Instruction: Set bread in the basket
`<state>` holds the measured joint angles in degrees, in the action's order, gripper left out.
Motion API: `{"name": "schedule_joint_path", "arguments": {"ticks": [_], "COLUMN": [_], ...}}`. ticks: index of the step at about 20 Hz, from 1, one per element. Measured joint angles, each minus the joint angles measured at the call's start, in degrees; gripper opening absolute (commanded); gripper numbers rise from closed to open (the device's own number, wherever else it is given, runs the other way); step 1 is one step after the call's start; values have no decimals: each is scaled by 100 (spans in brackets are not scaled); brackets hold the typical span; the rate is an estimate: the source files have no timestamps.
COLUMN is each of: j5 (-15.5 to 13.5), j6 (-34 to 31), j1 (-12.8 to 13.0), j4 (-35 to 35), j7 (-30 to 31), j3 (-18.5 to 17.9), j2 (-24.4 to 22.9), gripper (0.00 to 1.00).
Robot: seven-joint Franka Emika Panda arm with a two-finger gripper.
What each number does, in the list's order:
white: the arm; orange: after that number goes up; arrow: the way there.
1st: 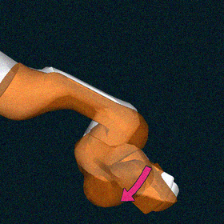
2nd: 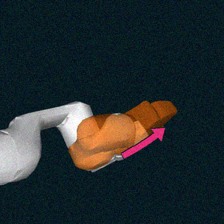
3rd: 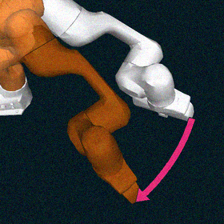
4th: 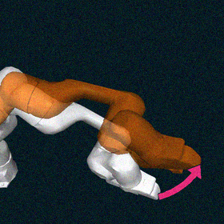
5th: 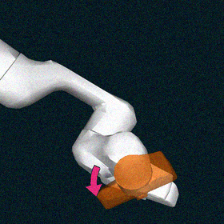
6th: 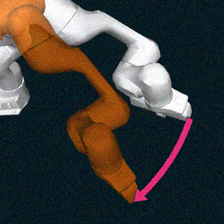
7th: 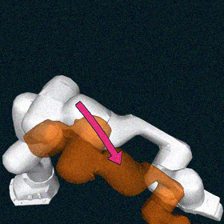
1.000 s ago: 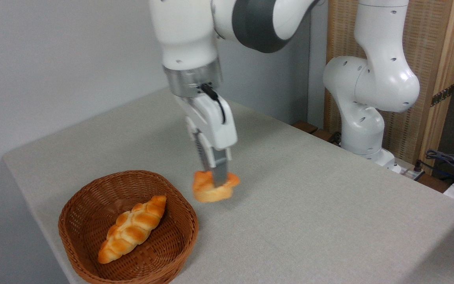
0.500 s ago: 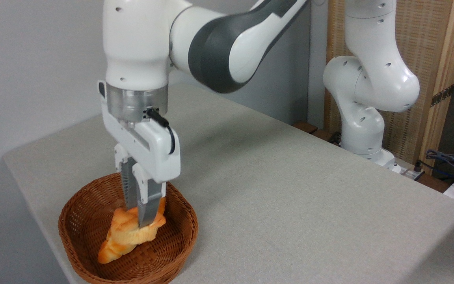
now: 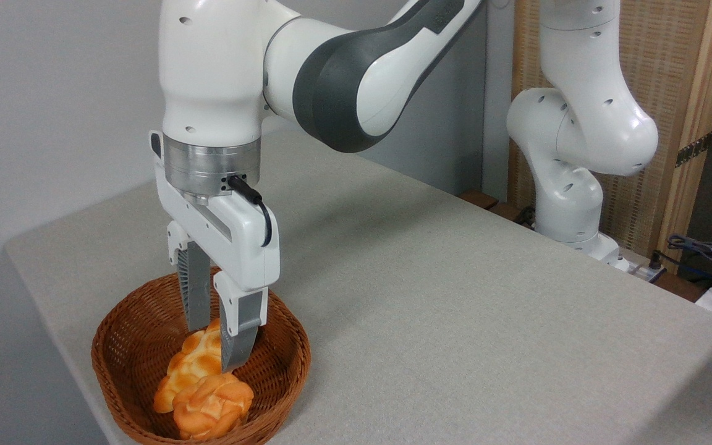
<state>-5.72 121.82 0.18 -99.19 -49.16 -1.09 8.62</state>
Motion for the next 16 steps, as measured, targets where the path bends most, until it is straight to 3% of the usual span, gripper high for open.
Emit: {"name": "schedule_joint_path", "arguments": {"ticks": [4, 8, 13, 16], "j5": [0, 0, 0, 71], "j6": [-70, -609, -2053, -2545], "j1": [-7, -10, -10, -8], "j4": [8, 62, 387, 570], "j7": [1, 3, 108, 728], "j3": [-4, -6, -5, 112], "j2": [-2, -98, -476, -599], "gripper": [100, 100, 100, 100]}}
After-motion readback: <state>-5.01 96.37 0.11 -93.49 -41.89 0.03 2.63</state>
